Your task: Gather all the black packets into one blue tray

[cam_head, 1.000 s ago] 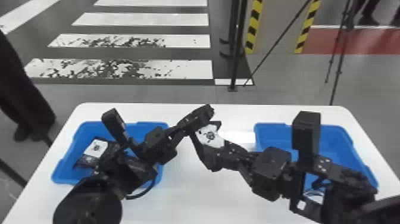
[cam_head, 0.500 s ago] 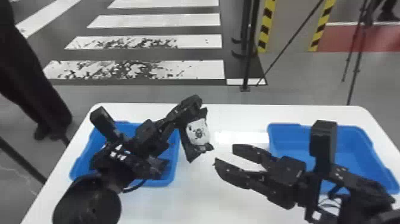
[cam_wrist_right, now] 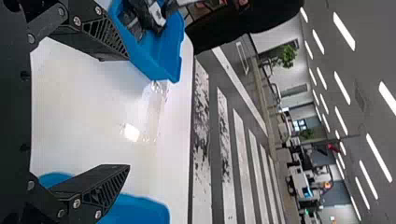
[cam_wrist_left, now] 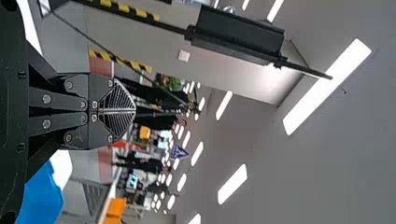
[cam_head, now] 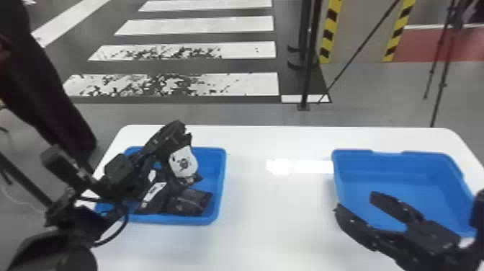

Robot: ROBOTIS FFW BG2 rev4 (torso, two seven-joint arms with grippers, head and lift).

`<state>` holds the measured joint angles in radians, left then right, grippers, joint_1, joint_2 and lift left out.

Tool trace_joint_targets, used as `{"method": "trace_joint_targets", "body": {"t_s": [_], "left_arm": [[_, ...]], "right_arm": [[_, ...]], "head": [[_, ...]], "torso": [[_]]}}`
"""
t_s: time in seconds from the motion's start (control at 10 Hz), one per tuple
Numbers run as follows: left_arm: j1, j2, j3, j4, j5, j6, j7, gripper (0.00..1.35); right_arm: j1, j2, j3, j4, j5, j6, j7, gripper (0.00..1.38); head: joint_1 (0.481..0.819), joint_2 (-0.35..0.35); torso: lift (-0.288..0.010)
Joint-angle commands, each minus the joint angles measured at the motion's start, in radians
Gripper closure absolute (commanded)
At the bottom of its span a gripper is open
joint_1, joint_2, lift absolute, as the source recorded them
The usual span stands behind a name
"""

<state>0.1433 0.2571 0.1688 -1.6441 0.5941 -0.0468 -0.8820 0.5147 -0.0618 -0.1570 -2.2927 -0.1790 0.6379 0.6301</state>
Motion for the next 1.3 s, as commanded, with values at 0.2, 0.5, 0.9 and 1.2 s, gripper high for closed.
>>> {"method": "trace_joint_targets", "body": {"t_s": [0.2,0.5,0.9,1.2], "left_arm": [[0.021,0.016,0.188,0.001,-0.247,-0.069,0.043,0.49],[0.095,0.007,0.192,0.008,-0.261,-0.135,0.066,0.22],[0.451,-0.101,0.232,-0.215,-0.175,-0.24,0.202,0.28],[0.617,-0.128,0.196,-0.259,-0.098,-0.275,0.236,0.28]], "right_arm": [[0.052,0.027,-0.08,0.043,-0.018,-0.032,-0.004,0.22],[0.084,0.039,-0.116,0.046,-0.026,-0.051,-0.006,0.22],[0.202,0.063,-0.2,0.075,-0.068,-0.353,-0.069,0.22],[0.244,0.063,-0.226,0.242,-0.106,-0.768,-0.121,0.22]], "head": [[0.695,0.118],[0.695,0.172],[0.695,0.135],[0.695,0.074]], "torso": [[-0.11],[-0.11],[-0.11],[-0.11]]}}
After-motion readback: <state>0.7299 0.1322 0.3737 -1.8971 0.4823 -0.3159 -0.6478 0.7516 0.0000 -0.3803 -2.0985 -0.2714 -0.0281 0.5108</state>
